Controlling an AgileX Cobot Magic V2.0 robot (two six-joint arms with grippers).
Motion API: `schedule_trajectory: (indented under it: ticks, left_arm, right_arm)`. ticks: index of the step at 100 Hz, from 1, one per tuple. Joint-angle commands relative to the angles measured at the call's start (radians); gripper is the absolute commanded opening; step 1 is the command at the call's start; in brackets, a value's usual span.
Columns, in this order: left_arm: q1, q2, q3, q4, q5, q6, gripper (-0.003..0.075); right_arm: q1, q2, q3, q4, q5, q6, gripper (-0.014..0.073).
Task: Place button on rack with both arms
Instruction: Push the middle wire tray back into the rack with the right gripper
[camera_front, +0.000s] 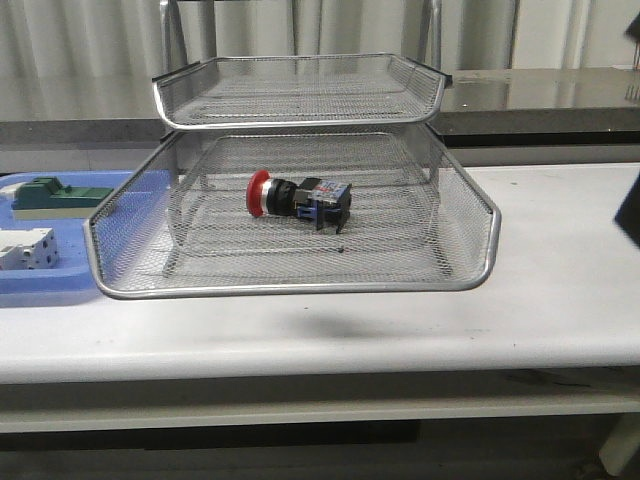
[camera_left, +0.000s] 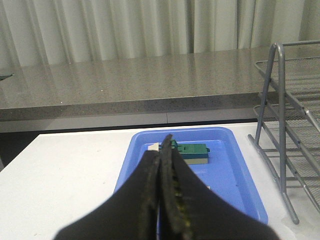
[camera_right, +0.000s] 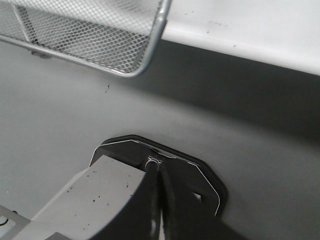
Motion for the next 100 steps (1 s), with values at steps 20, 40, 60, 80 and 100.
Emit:
schedule_trajectory:
  ticks: [20,40,60,80,100]
  left_arm:
    - [-0.001,0.003,-0.029,-0.006,-0.066,-0.009,-0.0020]
    - [-0.001,0.003,-0.029,-0.006,-0.066,-0.009,-0.0020]
    - [-0.001,0.003,-0.029,-0.006,-0.066,-0.009,-0.0020]
    - [-0.001,0.003,-0.029,-0.006,-0.066,-0.009,-0.0020]
    - [-0.001,0.003,-0.029,-0.006,-0.066,-0.009,-0.0020]
  right_arm:
    - [0.188,0.191,-0.033,0.045,-0.162,-0.015,-0.0066]
    - [0.305,0.288,-0.033,0.045,-0.268,-0.015,-0.0066]
    - [0.369,0.349,-0.036,0.045,-0.346,-0.015,-0.0066]
    - [0.373,0.365,-0.040,0.036,-0.430,-0.016,-0.0066]
    - [0.373,0.409,-0.118,-0.032,-0.439,-0.016,-0.0066]
